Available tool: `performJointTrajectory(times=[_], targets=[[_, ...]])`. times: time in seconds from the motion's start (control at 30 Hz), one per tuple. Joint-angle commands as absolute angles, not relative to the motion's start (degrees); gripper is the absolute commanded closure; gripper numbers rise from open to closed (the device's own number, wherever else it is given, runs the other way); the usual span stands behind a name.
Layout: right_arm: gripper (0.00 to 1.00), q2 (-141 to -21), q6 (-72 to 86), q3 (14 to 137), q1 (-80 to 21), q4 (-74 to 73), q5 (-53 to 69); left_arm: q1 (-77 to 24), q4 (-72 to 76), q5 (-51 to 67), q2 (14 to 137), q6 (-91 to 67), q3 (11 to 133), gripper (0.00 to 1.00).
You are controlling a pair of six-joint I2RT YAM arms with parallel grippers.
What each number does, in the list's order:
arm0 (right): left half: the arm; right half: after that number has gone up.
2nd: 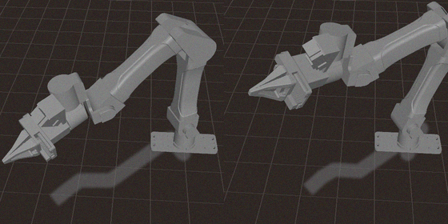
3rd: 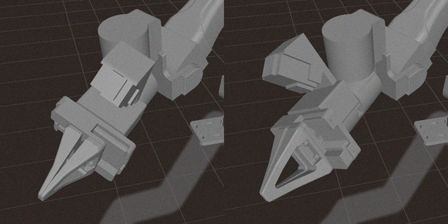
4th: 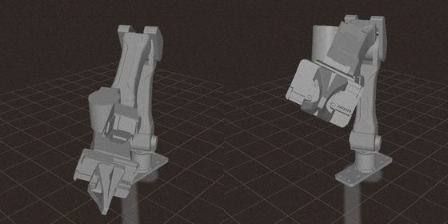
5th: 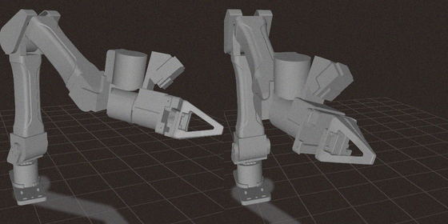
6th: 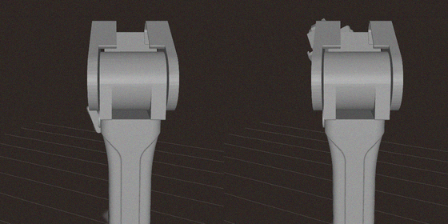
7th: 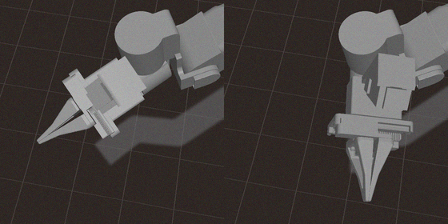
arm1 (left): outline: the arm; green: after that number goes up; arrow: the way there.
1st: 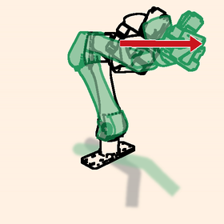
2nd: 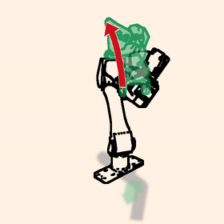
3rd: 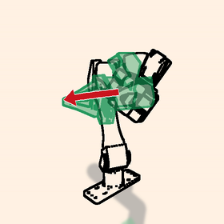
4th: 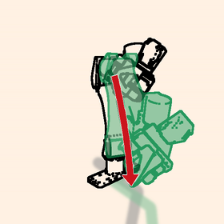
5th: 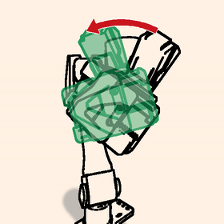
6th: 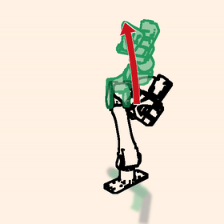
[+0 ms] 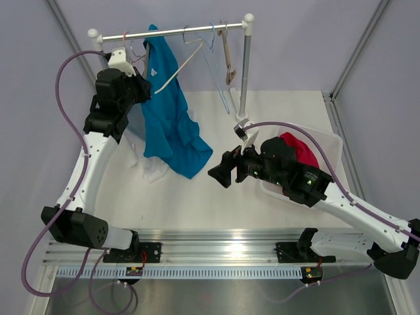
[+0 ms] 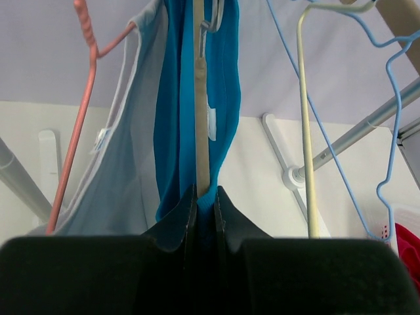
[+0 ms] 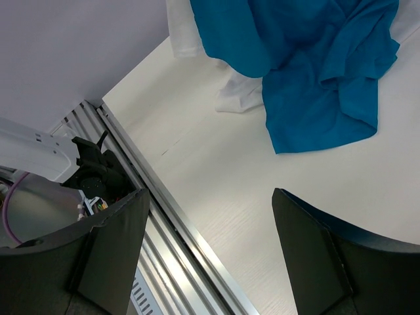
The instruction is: Remove the t-shirt from the hanger
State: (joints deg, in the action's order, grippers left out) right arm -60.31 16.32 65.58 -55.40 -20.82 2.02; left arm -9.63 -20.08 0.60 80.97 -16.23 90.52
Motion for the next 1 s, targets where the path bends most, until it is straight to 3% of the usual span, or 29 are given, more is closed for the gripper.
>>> performJointTrajectory(times=[0.0, 0.43, 0.67, 0.8, 0.9, 0.93, 0.97], targets=[[0.16, -59.50, 16.87, 64.42, -56.07, -16.71, 2.19, -9.49, -9.41, -1.32, 74.55, -17.58, 88.34, 1.00], [0.16, -60.29, 19.68, 63.90, -57.91, -12.84, 1.41, -10.90, -9.22, 1.32, 62.68, -20.55, 75.33, 1.00], [0.17, -63.45, 26.45, 65.03, -60.55, -3.70, -3.42, -10.99, -10.72, 1.50, 49.15, -26.80, 62.24, 1.00], [0.24, -68.18, 29.88, 66.88, -61.87, 2.69, -5.97, -11.07, -14.32, 1.14, 38.71, -27.25, 56.26, 1.00], [0.35, -72.14, 32.34, 68.29, -63.19, 6.92, -7.73, -11.07, -15.03, 4.56, 34.03, -28.12, 51.60, 1.00], [0.48, -73.20, 33.30, 68.55, -63.63, 8.07, -8.52, -11.07, -15.38, 5.35, 31.40, -29.26, 50.63, 1.00], [0.54, -74.17, 33.57, 69.42, -64.15, 9.48, -9.48, -11.07, -15.73, 7.36, 30.16, -29.79, 48.54, 1.00]])
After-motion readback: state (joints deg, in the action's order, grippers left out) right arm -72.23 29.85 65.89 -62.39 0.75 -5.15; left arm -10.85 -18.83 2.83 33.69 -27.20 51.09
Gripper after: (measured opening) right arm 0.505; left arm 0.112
